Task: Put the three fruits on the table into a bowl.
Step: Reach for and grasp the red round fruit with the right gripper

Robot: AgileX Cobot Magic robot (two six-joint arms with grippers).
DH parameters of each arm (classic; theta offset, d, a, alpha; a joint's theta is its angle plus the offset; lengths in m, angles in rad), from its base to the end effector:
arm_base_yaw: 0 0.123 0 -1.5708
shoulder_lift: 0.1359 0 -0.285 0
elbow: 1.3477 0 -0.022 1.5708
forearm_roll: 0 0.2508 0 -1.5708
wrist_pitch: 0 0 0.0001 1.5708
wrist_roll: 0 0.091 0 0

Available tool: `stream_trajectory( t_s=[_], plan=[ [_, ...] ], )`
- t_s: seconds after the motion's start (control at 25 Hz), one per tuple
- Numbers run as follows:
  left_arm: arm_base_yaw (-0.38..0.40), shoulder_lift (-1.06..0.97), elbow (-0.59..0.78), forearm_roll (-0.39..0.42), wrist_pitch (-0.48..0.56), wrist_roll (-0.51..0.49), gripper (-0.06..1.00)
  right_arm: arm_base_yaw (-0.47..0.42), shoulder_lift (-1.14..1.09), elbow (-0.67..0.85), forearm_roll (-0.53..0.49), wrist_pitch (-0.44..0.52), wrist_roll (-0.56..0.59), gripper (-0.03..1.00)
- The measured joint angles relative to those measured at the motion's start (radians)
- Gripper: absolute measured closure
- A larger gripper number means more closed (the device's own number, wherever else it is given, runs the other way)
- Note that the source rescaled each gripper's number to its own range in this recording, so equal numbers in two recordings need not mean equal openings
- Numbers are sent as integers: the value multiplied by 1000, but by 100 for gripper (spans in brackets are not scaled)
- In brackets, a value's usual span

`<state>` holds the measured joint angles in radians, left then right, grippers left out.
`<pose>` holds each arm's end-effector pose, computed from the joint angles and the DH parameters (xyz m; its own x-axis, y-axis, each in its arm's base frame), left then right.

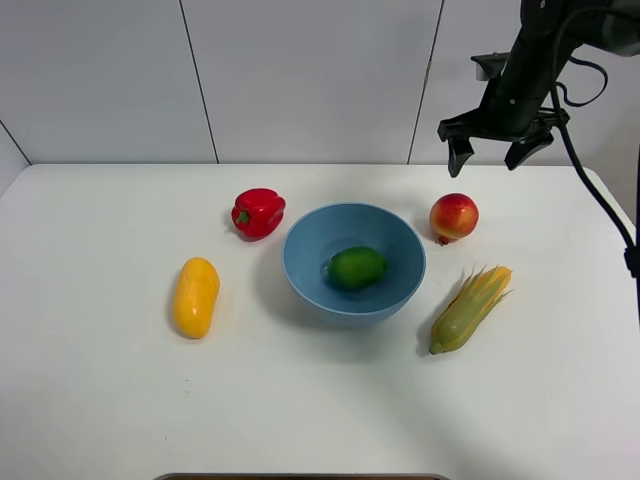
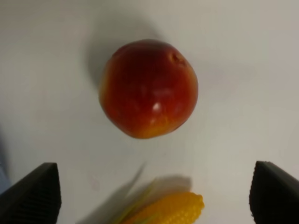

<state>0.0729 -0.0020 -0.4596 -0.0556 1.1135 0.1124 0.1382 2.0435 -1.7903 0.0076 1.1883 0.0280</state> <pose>-0.0029 -0.0048 0.2620 -0.5339 0.0489 -0.8442 0.0162 0.9987 0.0476 0.4292 0.0603 0.2482 -0.9712 -0.1040 -0.2145 -0.1094 0.9939 0.0135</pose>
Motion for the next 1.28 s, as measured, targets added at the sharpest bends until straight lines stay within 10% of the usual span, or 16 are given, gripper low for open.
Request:
stream_trajectory(
  t_s=[0.4,0.64,1.28],
  plan=[
    [0,0,0,0,0,0,-6,-3,123,0,48,-26,-17,33],
    [0,0,0,0,0,0,-6,-3,166,0,48,-46,-28,2],
    [0,0,0,0,0,0,-6,-37,207,-2,64,-104,-64,-3]
  ],
)
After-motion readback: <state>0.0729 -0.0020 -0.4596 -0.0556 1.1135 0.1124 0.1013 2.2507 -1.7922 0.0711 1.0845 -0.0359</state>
